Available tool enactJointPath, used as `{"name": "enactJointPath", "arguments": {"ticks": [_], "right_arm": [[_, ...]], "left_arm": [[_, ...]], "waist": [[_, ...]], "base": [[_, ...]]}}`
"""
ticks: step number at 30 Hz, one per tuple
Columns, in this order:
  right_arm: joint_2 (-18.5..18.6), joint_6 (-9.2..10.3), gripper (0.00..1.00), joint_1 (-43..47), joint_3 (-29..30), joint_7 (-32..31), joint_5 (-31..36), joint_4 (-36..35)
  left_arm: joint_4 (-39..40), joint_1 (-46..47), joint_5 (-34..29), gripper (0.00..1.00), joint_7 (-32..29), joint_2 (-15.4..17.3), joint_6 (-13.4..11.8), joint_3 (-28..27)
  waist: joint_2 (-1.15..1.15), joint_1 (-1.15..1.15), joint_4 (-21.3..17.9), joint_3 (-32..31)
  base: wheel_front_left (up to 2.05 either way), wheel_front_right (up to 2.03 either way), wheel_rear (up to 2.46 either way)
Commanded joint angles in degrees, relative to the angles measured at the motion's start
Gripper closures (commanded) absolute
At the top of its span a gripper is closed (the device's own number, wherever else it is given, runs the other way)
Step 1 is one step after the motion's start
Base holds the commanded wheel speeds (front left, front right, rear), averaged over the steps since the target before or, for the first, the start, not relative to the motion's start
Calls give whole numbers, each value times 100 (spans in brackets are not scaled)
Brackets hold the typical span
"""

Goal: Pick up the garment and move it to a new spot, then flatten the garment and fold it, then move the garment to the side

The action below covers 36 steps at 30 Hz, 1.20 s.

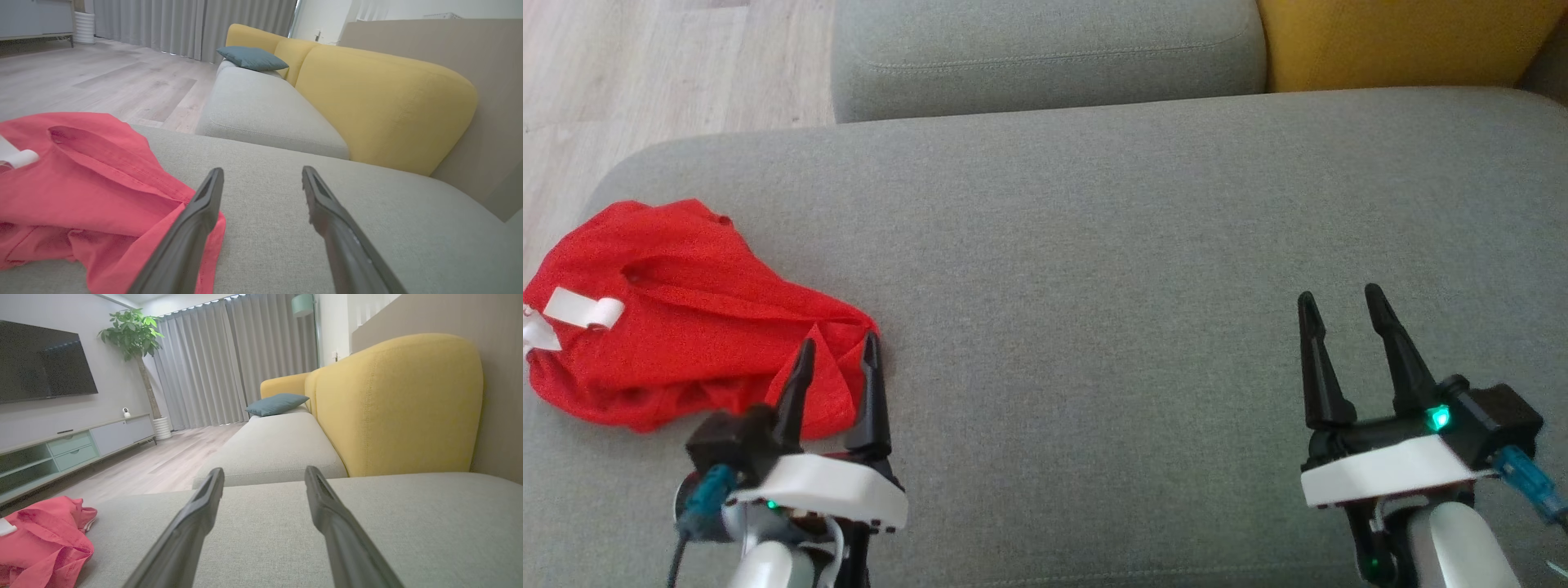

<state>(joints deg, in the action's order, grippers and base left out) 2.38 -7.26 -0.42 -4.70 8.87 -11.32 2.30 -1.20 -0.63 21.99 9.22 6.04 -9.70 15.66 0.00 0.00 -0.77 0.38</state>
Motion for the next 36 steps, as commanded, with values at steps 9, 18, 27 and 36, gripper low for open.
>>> {"name": "enactJointPath", "arguments": {"ticks": [9, 18, 27, 36], "right_arm": [[43, -20, 0, -109, -201, 246, 897, -397], [46, -21, 0, -33, -294, 399, 1178, -440], [48, -22, 0, 54, -284, 534, 208, -41], [50, -23, 0, 92, -220, 613, -355, 110]], "left_arm": [[325, 402, -823, 0, 214, 370, -505, 402], [590, 410, -1157, 0, 365, 439, -894, 657], [761, 102, -1181, 0, 499, 104, -558, 171], [287, -169, -1286, 0, 578, -222, 206, -281]], "waist": [[0, 0, 9, -7], [0, 0, 28, -13], [0, 0, 40, -55], [0, 0, 62, -89]], "base": [[0, 0, 0], [0, 0, 0], [0, 0, 0], [0, 0, 0]]}}
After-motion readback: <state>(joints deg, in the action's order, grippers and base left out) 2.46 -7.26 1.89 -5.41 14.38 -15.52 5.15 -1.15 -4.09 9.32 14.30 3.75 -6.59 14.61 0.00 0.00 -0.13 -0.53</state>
